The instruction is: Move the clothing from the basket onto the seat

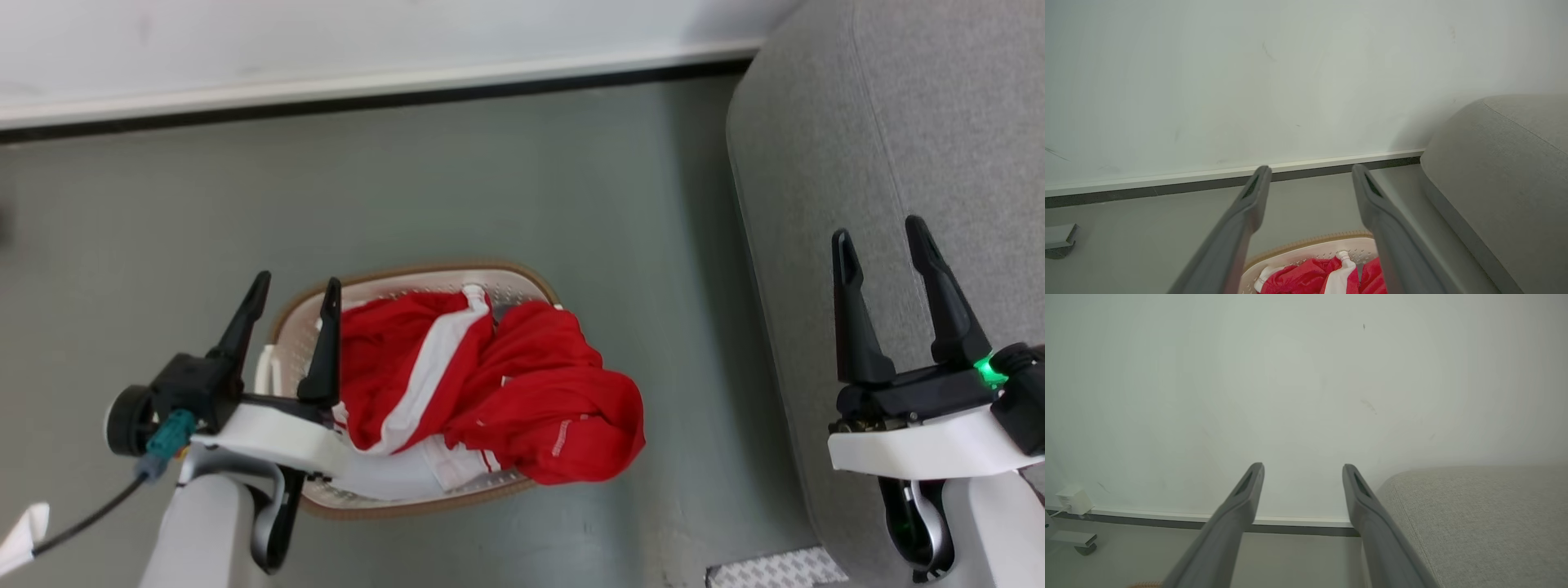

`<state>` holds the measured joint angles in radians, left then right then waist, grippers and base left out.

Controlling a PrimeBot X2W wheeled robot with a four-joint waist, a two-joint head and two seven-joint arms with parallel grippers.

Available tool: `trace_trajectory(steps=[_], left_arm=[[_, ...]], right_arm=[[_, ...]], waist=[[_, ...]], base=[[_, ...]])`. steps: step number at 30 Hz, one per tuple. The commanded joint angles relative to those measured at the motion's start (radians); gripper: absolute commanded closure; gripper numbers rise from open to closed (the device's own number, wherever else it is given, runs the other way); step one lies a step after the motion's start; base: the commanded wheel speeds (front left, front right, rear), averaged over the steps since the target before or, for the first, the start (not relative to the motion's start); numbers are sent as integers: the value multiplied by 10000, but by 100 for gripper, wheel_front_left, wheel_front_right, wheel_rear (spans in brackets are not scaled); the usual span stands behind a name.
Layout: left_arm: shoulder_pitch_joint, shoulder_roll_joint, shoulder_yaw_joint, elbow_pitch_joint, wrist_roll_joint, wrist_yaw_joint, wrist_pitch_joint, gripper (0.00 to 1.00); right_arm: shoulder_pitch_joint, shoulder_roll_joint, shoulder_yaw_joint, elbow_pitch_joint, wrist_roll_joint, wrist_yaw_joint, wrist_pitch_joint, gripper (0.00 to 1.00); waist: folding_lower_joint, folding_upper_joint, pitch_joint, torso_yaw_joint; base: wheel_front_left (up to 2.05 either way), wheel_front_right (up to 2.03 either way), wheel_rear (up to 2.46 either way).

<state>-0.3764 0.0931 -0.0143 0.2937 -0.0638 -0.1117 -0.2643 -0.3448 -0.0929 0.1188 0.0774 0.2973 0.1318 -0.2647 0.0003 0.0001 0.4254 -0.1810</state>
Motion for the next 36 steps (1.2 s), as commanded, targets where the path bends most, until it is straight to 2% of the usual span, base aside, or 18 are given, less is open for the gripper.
trace_trajectory(steps=[1, 10, 13, 14, 17, 23, 36], left_arm=[[-330, 188, -48, 331, -62, -54, -3, 0], [-1246, 679, -466, 2294, -118, -161, -3, 0], [-2042, 853, -912, 3702, -227, -182, 161, 0], [-2042, 853, -912, 3702, -227, -182, 161, 0], [-2744, 1006, -1678, 4876, -609, -190, 350, 0], [-3757, 1517, -2618, 6467, -1255, -175, 933, 0], [-5320, 2357, -3830, 8636, -1206, -177, 2065, 0]], right_arm=[[-219, 30, -83, -102, -84, -21, 7, 0], [-574, 161, -343, -353, -50, -21, 7, 0], [-682, 208, -487, -467, -6, -21, 7, 0], [-682, 208, -487, -467, -6, -21, 7, 0], [-765, 284, -535, -569, 26, -21, 7, 0], [-934, 373, -488, -726, 87, -21, 7, 0], [-1299, 432, -346, -1009, 509, -21, 7, 0]], waist=[[-3, -1, 535, -300], [-3, -1, 1310, -781], [-3, -1, 1657, -951], [-3, -1, 1657, -951], [-3, -1, 1993, -1163], [-3, -1, 2531, -1505], [-3, -1, 3650, -2169]], base=[[0, 0, 0], [0, 0, 0], [0, 0, 0], [0, 0, 0], [0, 0, 0], [0, 0, 0], [0, 0, 0]])
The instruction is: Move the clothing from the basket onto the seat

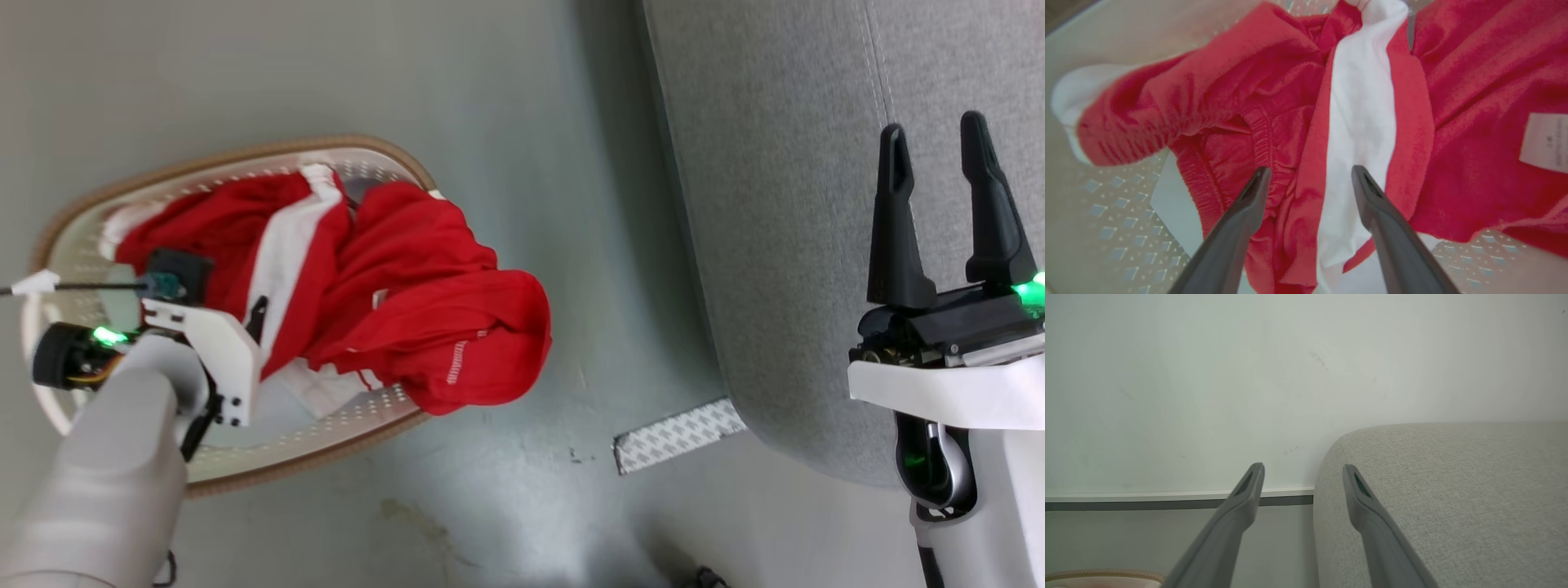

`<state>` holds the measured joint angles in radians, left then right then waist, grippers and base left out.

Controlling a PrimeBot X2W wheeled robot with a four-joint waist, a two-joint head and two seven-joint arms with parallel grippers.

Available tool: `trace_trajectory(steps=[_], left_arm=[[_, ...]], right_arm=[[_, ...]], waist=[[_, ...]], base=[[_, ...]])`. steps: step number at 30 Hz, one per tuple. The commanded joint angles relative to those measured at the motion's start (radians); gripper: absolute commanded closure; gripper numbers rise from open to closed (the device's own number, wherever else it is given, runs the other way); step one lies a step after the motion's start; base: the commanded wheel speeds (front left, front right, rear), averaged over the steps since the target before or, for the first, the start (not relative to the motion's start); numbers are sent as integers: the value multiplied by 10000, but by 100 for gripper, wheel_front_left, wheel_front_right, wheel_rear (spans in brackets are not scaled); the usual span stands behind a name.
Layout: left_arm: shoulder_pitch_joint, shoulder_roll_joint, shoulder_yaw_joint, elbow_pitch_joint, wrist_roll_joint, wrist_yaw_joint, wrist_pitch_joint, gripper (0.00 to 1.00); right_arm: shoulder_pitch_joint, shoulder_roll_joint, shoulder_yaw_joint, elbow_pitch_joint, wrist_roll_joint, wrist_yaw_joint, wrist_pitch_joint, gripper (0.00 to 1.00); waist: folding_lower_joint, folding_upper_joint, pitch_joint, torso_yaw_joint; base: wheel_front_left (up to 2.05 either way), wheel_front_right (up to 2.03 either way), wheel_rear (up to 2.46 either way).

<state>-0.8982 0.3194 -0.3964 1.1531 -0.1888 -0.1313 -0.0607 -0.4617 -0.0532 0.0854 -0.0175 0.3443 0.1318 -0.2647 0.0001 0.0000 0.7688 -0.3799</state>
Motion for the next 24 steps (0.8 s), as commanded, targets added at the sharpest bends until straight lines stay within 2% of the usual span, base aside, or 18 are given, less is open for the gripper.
trace_trajectory(steps=[1, 9, 14, 18, 19, 20, 21, 24], left_arm=[[-223, 155, -77, 163, 12, 18, 86, 0], [-871, 629, -558, 731, -137, 18, 489, 0], [-769, 557, -1143, 886, -667, 17, 1282, 0], [-722, 810, -1765, 714, -1048, 17, 1830, 0], [-708, 842, -1871, 656, -1213, 17, 1871, 11], [-677, 883, -1991, 584, -1297, 17, 1921, 58], [-664, 940, -2092, 500, -1406, 17, 1889, 98], [-579, 1032, -2386, 364, -1759, 17, 1786, 100]], right_arm=[[-134, 37, 7, -68, 111, -21, 7, 0], [-327, 38, 213, -169, 498, -21, 7, 0], [-345, 40, 256, -163, 563, -21, 7, 0], [-347, 40, 263, -184, 605, -21, 7, 0], [-350, 39, 252, -192, 611, -21, 7, 0], [-347, 39, 241, -193, 611, -21, 7, 0], [-340, 39, 226, -188, 604, -21, 7, 0], [-318, 39, 180, -118, 558, -21, 7, 0]], waist=[[-1, 0, 309, -235], [-1, 0, 991, -669], [-1, 0, 1125, -800], [-1, 0, 1171, -863], [-1, 0, 1176, -869], [-1, 0, 1174, -870], [-1, 0, 1162, -863], [-1, 0, 1057, -817]], base=[[0, 0, 0], [0, 0, 0], [0, 0, 0], [0, 0, 0], [0, 0, 0], [0, 0, 0], [0, 0, 0], [0, 0, 0]])
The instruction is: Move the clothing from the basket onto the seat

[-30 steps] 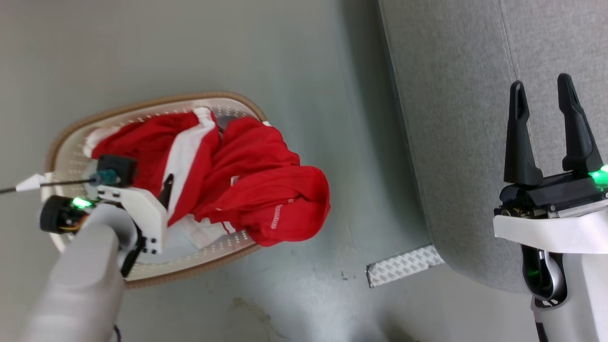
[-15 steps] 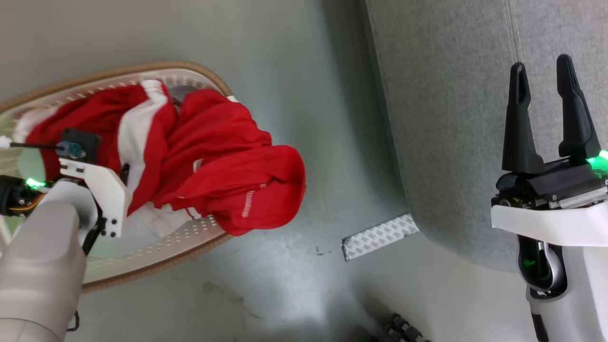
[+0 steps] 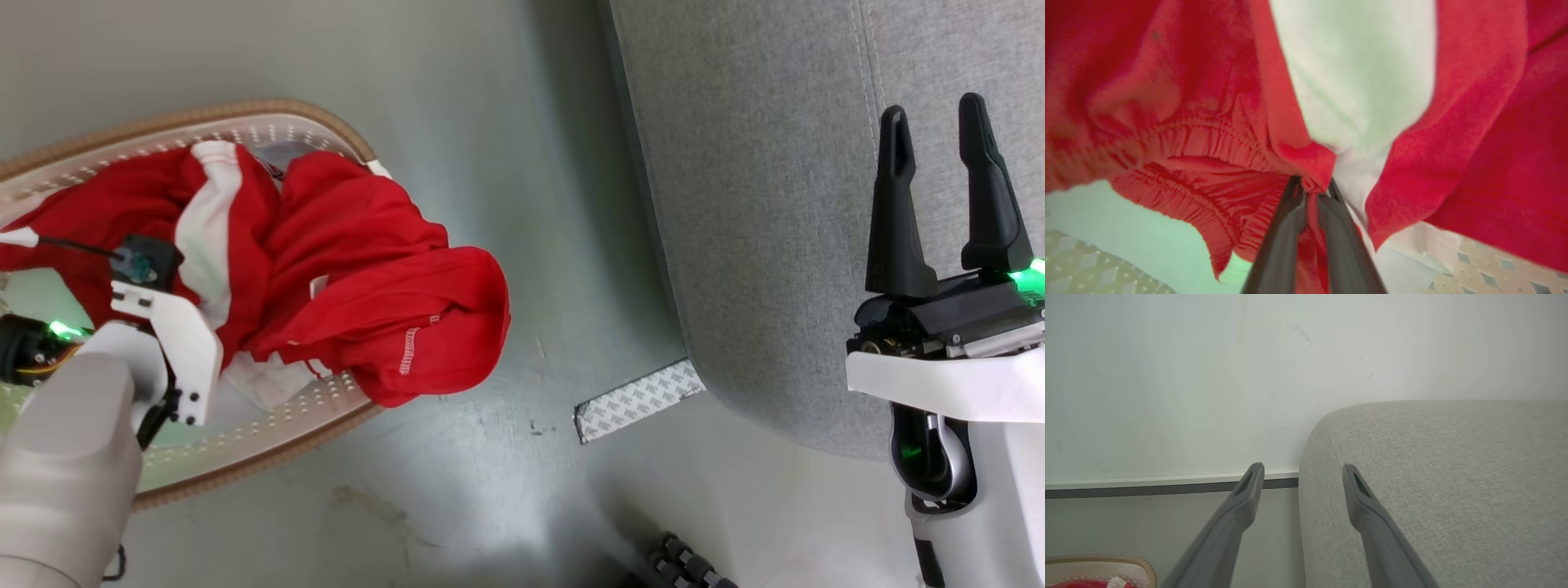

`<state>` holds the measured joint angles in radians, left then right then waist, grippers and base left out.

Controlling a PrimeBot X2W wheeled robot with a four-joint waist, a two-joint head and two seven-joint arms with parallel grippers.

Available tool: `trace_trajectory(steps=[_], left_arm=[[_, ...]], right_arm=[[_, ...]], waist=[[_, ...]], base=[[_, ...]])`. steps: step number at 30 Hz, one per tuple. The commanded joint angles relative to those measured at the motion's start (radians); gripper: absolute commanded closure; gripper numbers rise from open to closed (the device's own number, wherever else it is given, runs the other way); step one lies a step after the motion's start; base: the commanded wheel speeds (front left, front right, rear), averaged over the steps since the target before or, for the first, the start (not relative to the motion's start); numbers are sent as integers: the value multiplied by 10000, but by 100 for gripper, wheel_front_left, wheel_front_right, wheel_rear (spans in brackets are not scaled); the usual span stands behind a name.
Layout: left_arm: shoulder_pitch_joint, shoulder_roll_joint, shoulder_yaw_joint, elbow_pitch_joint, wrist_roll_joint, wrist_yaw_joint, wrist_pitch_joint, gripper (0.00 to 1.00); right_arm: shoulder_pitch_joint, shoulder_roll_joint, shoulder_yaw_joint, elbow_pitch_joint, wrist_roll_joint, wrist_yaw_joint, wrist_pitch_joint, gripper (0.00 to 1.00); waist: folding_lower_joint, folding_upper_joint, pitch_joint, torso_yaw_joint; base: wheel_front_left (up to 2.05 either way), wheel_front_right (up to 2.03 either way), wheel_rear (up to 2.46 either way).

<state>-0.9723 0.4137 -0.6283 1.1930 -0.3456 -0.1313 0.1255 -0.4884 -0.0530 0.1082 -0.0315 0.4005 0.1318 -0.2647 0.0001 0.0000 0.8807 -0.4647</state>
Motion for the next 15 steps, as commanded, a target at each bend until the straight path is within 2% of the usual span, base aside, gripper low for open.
trace_trajectory(steps=[1, 9, 15], left_arm=[[185, 86, -106, -89, -333, 17, -162, 100], [558, -240, -574, -276, -1128, 17, -861, 100], [888, -849, -830, -362, -1767, 17, -1567, 100]], right_arm=[[-44, 37, -57, 35, -15, -21, 7, 0], [-16, 35, -117, 147, -308, -21, 7, 0], [253, 32, -259, 378, -826, -21, 7, 0]], waist=[[-1, 0, -126, 56], [-1, 0, -1123, 462], [-1, 0, -2417, 1074]], base=[[0, 0, 0], [0, 0, 0], [0, 0, 0]])
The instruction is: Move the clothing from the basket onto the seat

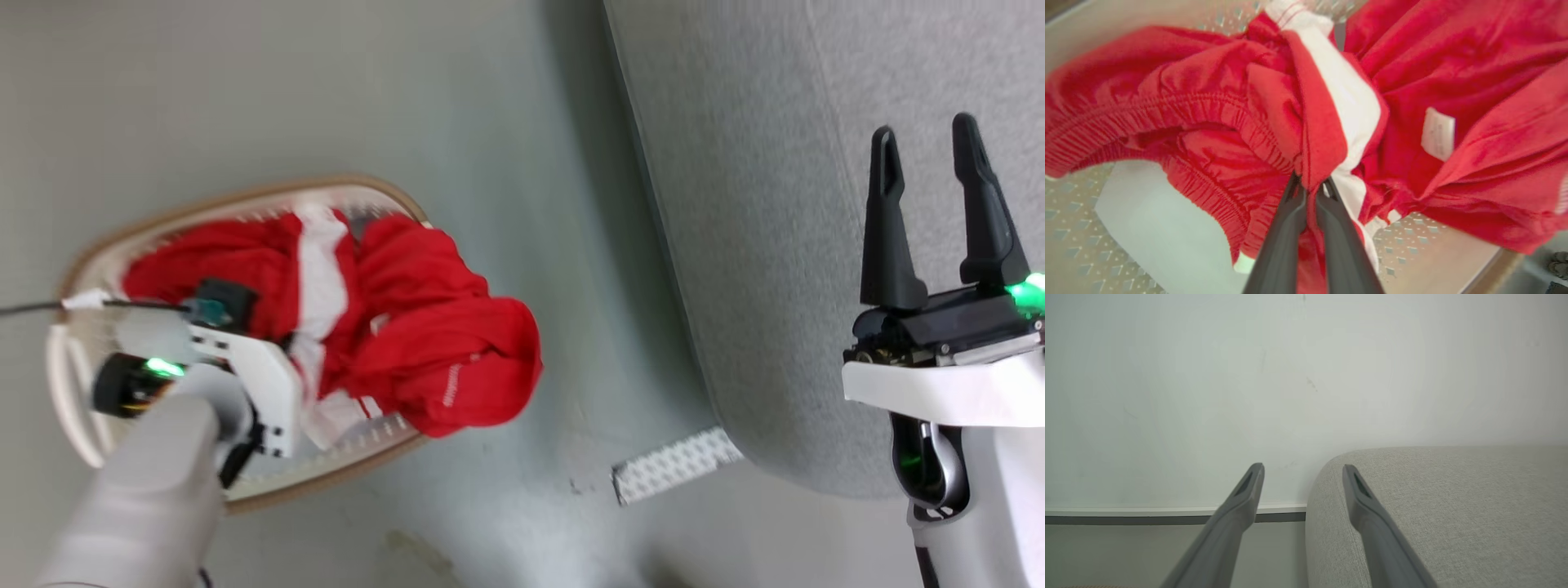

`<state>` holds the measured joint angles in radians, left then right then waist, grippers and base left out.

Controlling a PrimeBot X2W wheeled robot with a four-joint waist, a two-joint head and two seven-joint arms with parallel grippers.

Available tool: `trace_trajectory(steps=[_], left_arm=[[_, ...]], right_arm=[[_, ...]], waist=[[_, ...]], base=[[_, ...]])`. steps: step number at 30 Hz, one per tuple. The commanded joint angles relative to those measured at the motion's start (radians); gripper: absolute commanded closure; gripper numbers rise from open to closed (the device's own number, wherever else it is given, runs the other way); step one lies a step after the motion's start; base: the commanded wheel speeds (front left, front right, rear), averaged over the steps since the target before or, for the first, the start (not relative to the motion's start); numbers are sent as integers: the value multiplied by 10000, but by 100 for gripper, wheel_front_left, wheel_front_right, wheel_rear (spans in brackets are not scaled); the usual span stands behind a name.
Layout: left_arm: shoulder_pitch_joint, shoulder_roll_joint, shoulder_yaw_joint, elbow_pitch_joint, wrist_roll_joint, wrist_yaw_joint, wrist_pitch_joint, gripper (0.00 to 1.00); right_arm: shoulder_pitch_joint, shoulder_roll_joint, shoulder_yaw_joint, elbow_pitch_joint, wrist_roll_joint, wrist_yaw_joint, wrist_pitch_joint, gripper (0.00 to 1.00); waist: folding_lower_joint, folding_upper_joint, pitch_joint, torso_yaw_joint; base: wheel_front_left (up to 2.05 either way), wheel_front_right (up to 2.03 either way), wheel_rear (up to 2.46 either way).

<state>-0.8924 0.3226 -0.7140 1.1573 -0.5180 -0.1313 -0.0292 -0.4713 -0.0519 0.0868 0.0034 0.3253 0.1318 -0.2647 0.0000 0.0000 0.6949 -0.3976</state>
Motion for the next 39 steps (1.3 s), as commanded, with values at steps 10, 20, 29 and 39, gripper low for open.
trace_trajectory(steps=[10, 20, 29, 39], left_arm=[[850, -747, -649, -371, -868, 17, -1500, 100], [1535, -1090, -1122, -1078, -1582, 17, -2247, 100], [1992, -945, -728, -2623, -1370, 163, -2364, 100], [2550, -496, 211, -5181, -832, 596, -2361, 100]], right_arm=[[697, -424, -55, 458, -447, -21, 7, 0], [1695, -941, -24, 879, -249, -21, 9, 0], [2688, -1095, 114, 1124, 11, -21, 9, 0], [3337, -1170, 250, 1245, 155, -21, 9, 0]], waist=[[0, 0, -2977, 1450], [0, 0, -5088, 2293], [0, 0, -6369, 2801], [0, 0, -7096, 3027]], base=[[0, 0, 0], [0, 0, 0], [0, 0, 0], [0, 0, 0]])
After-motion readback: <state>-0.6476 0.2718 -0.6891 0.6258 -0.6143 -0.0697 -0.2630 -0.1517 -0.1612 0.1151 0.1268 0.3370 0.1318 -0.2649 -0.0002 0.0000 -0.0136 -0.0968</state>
